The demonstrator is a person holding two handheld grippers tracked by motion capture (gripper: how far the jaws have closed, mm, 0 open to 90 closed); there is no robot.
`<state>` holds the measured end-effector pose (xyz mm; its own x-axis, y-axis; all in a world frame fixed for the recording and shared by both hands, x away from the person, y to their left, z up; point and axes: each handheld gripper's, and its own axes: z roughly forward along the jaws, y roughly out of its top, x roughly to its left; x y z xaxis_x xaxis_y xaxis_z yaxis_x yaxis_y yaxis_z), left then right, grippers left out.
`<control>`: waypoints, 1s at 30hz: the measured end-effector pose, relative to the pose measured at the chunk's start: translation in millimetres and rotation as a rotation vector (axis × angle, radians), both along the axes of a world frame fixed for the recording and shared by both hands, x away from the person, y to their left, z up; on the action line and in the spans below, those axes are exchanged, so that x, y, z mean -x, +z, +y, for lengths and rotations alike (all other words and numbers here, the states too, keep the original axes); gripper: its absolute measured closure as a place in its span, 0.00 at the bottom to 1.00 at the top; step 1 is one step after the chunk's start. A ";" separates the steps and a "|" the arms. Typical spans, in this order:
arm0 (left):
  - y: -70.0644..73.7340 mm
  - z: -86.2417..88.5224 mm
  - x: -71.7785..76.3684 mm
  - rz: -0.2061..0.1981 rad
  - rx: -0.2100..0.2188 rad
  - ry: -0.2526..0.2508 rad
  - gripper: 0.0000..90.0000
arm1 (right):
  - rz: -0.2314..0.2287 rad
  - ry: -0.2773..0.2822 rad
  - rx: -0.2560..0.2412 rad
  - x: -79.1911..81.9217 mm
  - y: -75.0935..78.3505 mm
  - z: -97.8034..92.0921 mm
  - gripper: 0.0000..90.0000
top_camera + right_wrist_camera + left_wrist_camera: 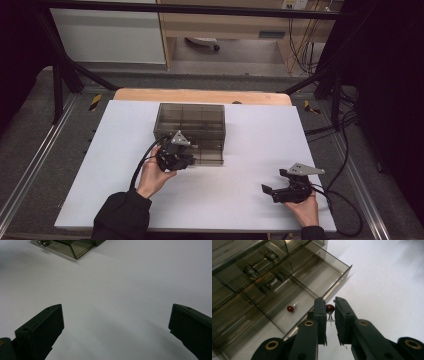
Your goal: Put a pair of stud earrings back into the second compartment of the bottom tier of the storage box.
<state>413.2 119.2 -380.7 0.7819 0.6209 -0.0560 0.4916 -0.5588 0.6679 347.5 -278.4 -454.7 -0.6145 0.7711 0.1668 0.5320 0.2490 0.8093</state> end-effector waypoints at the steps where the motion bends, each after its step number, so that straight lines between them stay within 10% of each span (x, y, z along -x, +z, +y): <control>1: 0.7 -0.3 -1.7 0.000 -0.003 0.001 0.88 | 0.001 0.001 0.000 0.1 0.1 -0.1 0.01; 30: -21.4 -6.0 -39.2 0.024 -0.033 0.079 0.88 | -0.001 0.001 0.001 -0.2 -0.1 -0.1 0.01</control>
